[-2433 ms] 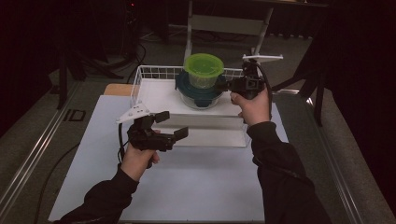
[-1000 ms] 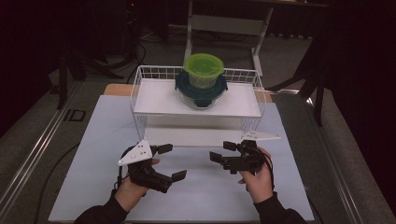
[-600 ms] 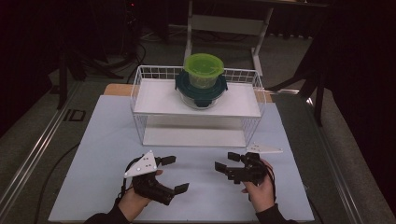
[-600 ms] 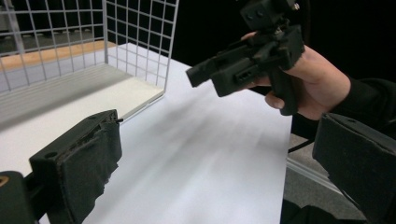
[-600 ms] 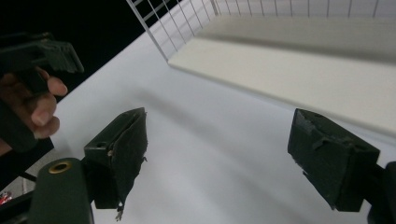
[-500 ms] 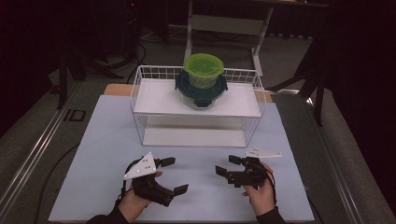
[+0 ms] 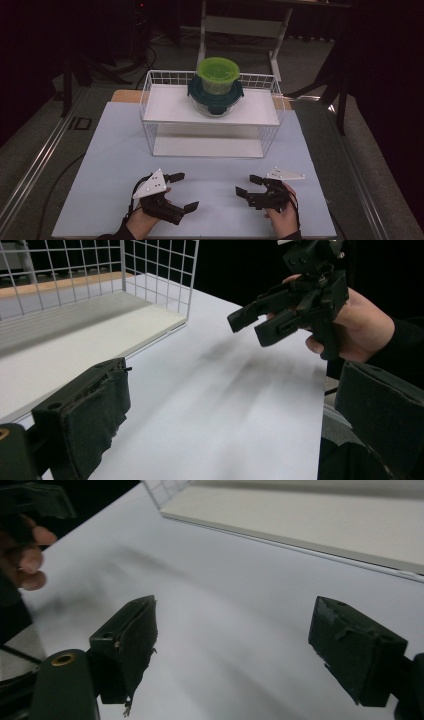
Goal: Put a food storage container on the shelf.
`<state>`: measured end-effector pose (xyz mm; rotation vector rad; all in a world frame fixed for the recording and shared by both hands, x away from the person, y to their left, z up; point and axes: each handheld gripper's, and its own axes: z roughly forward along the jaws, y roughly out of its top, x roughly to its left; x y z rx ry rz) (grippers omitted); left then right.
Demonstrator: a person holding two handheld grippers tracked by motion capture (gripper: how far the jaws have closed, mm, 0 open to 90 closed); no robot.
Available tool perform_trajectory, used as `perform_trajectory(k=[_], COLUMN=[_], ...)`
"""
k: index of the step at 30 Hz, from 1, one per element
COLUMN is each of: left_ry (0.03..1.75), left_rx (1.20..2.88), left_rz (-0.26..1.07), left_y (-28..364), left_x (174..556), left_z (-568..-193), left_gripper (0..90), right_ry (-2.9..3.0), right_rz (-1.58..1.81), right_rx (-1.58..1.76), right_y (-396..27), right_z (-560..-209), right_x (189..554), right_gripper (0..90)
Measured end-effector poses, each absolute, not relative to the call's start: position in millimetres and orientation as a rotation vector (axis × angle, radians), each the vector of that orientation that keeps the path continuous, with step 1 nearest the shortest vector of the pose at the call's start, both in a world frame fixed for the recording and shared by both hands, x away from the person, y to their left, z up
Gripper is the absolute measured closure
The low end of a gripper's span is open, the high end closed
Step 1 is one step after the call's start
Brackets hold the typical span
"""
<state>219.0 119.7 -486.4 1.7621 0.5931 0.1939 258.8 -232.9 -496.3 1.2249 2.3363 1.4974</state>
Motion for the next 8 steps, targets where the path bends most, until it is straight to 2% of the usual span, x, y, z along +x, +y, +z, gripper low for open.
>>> perform_trajectory(k=[8], left_ry=[0.567], left_rx=[1.791], left_rz=[0.21], left_y=[115.7], left_x=[216.8], left_z=[-491.3], left_gripper=[1.2], right_ry=[2.299], right_rz=[1.496], right_rx=[1.237], right_y=[-238.8], right_z=[-498.1], right_x=[261.5], right_gripper=[19.0])
